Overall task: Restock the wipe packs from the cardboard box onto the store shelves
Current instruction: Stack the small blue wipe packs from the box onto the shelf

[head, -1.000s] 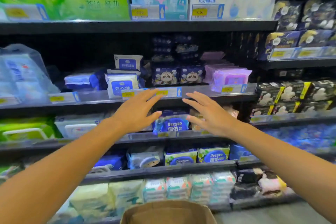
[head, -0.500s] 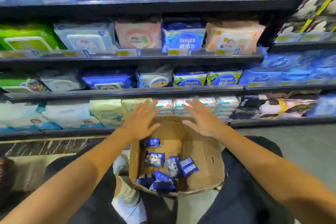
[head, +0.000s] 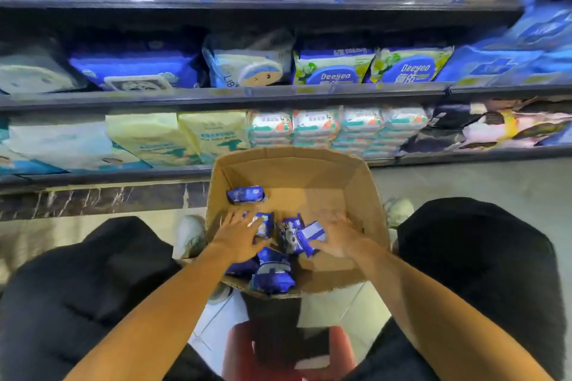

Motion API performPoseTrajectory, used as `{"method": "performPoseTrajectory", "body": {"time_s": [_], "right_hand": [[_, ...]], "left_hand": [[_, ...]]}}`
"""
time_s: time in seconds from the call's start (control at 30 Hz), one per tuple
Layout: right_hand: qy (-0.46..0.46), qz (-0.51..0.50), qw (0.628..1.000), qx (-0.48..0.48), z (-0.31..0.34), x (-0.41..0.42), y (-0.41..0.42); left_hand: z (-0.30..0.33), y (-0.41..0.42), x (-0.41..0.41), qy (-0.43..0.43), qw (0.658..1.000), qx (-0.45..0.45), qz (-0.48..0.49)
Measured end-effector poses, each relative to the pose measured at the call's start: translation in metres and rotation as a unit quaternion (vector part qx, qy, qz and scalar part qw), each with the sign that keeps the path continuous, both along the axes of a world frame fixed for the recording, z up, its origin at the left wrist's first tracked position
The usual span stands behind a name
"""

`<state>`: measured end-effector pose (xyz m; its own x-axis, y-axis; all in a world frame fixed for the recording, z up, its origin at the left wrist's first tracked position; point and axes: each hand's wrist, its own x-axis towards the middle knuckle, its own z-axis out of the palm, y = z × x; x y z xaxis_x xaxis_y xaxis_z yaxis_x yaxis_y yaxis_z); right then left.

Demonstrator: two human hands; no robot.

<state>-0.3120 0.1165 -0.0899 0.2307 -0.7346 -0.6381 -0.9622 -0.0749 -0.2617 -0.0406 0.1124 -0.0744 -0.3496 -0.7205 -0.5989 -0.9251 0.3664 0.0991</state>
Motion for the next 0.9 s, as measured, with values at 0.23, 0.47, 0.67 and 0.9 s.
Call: {"method": "performPoseTrajectory", "body": {"time_s": [0.23,0.47,0.67,0.9], "right_hand": [[0.007,-0.073,0.993,0.095,-0.075,0.011,0.007],[-0.011,-0.140,0.988,0.070,-0.137,0.029,0.012],[0.025,-0.152,0.987,0.056,-0.166,0.028,0.007],[0.008,-0.191,0.979,0.073,-0.171,0.033,0.003]], "left_hand": [[-0.080,-0.018,0.004,-0.004,0.995,0.090,0.052],[-0.138,-0.039,0.003,0.000,0.975,0.155,0.162],[-0.176,-0.058,-0.003,0.034,0.913,0.154,0.377],[-0.204,-0.057,-0.001,0.083,0.860,0.121,0.488]]}}
